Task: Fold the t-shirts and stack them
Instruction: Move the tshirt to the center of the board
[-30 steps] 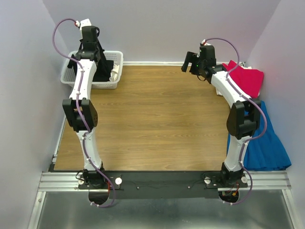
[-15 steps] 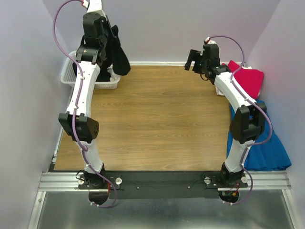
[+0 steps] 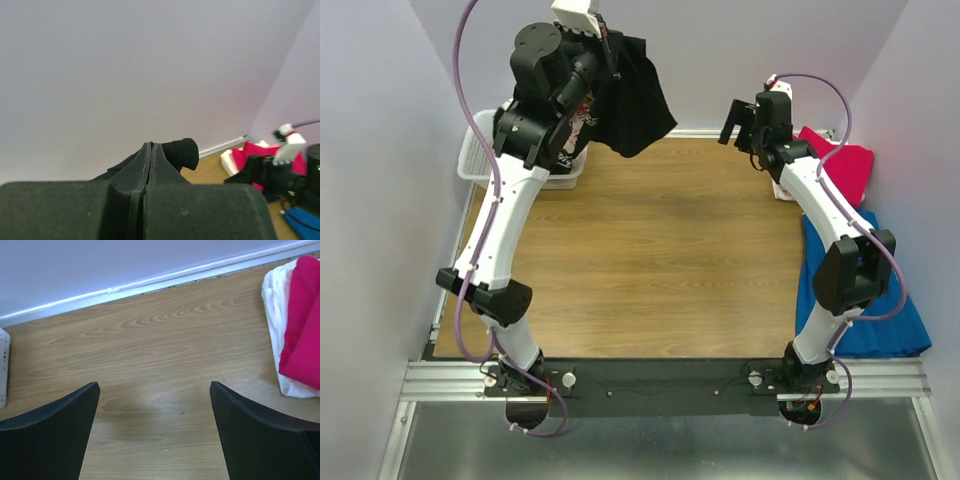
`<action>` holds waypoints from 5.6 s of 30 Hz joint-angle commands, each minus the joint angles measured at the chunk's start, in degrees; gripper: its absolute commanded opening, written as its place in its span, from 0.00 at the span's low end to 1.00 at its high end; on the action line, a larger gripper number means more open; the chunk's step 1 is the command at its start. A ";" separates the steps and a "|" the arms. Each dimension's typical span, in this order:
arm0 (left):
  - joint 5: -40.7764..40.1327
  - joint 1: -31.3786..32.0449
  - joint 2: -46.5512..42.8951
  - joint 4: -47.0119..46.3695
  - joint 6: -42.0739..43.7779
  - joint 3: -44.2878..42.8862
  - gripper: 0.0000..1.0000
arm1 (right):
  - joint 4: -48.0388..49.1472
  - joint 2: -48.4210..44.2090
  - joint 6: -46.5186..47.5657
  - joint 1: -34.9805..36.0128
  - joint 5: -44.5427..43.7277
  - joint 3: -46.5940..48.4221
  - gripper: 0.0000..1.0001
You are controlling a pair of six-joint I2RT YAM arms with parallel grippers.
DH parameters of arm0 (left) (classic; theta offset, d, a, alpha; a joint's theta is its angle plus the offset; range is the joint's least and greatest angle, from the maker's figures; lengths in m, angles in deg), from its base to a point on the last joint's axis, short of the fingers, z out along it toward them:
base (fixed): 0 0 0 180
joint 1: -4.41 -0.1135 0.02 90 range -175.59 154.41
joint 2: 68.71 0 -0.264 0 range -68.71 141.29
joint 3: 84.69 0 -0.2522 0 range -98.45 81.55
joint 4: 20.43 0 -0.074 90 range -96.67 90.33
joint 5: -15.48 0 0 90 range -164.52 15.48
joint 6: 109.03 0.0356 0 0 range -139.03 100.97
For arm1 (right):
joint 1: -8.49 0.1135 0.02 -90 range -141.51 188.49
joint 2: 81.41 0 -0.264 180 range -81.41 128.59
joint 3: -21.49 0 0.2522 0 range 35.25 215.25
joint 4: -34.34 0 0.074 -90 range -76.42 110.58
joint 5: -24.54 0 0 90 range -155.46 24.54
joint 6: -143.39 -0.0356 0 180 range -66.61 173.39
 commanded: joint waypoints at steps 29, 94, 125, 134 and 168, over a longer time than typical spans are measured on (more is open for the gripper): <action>10.79 10.05 -21.77 -35.67 4.98 -0.74 0.00 | -2.34 -9.20 -11.94 -3.71 -2.05 -9.26 1.00; 5.27 10.66 -0.94 -14.86 -0.30 58.24 0.59 | -3.83 -5.07 -8.86 -3.72 -7.93 -7.85 1.00; -5.45 5.93 6.61 -6.25 -10.05 56.56 0.77 | -4.01 -1.12 -7.99 -3.72 -6.97 -4.78 1.00; -10.12 -2.07 7.23 -5.27 -10.50 58.15 0.72 | -4.01 0.29 -7.99 -3.80 -5.82 -2.76 1.00; -9.86 -0.42 -1.73 1.49 -0.13 40.65 0.75 | -4.89 1.70 -7.81 -3.71 -3.36 -2.84 1.00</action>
